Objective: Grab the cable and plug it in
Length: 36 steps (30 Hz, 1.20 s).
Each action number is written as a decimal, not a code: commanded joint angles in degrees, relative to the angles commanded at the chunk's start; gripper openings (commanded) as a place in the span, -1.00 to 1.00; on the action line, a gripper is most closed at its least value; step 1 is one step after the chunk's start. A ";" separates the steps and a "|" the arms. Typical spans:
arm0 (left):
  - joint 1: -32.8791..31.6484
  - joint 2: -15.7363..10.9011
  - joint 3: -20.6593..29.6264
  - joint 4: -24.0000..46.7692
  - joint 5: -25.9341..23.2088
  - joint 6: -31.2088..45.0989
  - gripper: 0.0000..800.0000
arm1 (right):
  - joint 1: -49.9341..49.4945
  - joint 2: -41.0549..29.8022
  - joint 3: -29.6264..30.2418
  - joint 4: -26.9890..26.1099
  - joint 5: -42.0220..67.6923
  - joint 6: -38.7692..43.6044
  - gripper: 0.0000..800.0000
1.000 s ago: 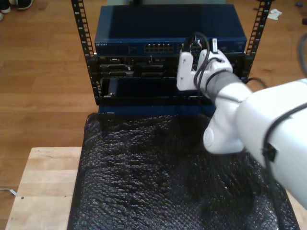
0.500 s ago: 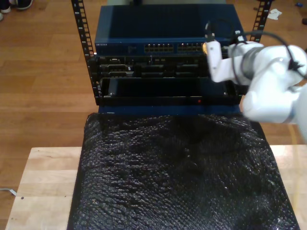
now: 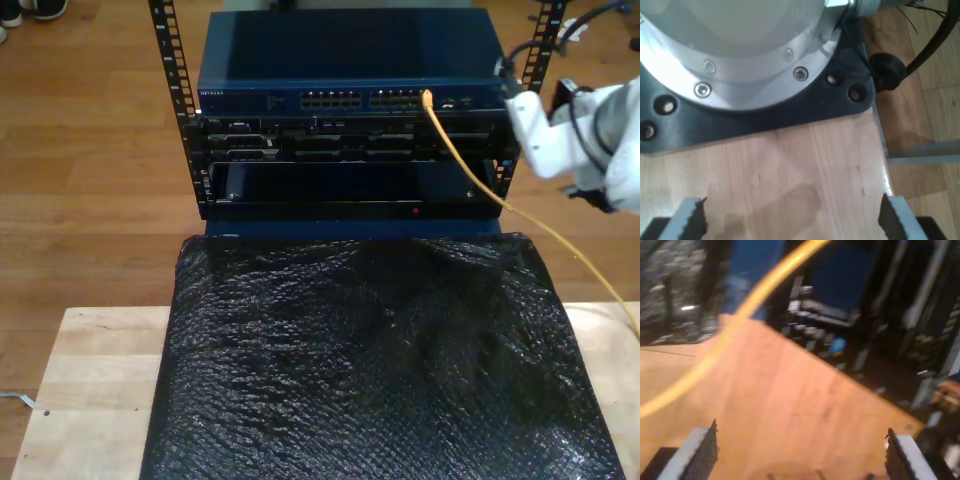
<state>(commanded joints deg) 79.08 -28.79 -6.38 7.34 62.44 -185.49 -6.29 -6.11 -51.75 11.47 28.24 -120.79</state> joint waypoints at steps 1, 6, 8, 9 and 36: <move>0.00 -0.09 0.00 0.00 0.00 0.00 1.00 | -0.79 -0.79 0.09 0.00 1.76 0.00 0.99; 0.00 0.00 0.00 0.00 0.00 -0.09 1.00 | -5.80 -3.96 0.00 -0.26 9.14 -0.35 0.99; 0.00 -0.09 0.00 0.00 0.00 -0.09 1.00 | -8.00 -5.01 0.00 -0.26 11.52 -1.23 0.99; 0.00 0.00 0.00 0.00 0.00 0.00 1.00 | -9.32 -5.54 0.00 -0.26 12.48 -1.93 0.99; 0.00 -0.09 0.00 0.00 0.00 0.00 1.00 | -51.96 -27.08 15.74 -0.44 42.46 -35.52 0.99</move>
<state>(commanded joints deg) 79.08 -28.88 -6.38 7.34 62.44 -185.49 -58.24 -33.19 -36.01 11.03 70.70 -156.31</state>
